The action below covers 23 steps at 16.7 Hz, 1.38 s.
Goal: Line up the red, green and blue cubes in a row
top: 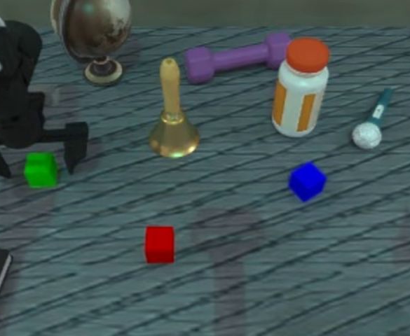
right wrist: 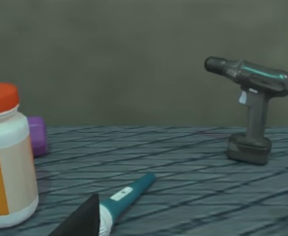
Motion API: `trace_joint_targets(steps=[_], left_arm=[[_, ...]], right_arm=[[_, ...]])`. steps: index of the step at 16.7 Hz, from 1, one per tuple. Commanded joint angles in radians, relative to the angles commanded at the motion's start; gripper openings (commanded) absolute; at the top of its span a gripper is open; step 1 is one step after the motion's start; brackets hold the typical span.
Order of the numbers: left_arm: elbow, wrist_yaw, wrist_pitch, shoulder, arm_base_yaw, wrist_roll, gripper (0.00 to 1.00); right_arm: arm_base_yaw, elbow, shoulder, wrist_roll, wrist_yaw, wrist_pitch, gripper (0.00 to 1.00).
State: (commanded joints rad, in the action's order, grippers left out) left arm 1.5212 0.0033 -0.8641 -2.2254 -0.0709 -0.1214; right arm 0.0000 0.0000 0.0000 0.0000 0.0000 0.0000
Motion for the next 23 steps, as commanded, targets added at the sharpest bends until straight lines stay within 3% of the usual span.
trace_joint_targets(steps=[4, 17, 23], left_arm=[[-0.005, 0.0, 0.007, -0.004, 0.0, 0.0, 1.0], [-0.005, 0.0, 0.007, -0.004, 0.0, 0.0, 0.02], [-0.005, 0.0, 0.007, -0.004, 0.0, 0.0, 0.0]], right_arm=[[0.0, 0.0, 0.0, 0.0, 0.0, 0.0, 1.0], [0.0, 0.0, 0.0, 0.0, 0.0, 0.0, 1.0], [0.0, 0.0, 0.0, 0.0, 0.0, 0.0, 1.0]])
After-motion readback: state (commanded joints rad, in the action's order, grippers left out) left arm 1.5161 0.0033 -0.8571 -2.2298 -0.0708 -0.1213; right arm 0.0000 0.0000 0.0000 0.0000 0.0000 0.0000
